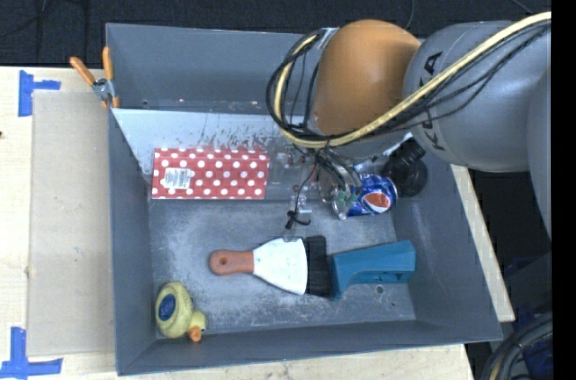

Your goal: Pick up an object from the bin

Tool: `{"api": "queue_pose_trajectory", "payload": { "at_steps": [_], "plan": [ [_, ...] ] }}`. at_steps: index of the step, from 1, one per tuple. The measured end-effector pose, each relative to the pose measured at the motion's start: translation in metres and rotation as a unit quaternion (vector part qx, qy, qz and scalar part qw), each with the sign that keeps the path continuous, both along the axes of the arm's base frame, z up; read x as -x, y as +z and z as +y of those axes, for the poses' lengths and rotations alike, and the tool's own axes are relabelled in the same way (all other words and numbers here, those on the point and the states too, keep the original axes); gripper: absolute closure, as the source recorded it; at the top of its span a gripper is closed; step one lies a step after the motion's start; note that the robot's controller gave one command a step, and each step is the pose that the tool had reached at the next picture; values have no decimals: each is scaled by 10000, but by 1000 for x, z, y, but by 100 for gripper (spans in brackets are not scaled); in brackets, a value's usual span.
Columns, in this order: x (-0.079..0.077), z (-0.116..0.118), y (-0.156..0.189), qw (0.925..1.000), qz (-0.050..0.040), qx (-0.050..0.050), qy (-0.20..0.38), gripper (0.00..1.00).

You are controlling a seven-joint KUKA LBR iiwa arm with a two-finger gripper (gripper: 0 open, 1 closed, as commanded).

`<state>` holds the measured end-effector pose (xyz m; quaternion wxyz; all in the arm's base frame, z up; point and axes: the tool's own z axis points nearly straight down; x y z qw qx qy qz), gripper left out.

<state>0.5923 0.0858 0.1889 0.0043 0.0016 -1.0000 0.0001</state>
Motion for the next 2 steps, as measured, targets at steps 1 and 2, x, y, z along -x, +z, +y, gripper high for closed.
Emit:
{"api": "queue_pose_trajectory", "payload": {
  "at_steps": [1,2],
  "plan": [
    [-1,0,5,10000,-38,-3,-10,0],
    [15,35,-67,10000,-34,-6,-88,0]
  ]
}}
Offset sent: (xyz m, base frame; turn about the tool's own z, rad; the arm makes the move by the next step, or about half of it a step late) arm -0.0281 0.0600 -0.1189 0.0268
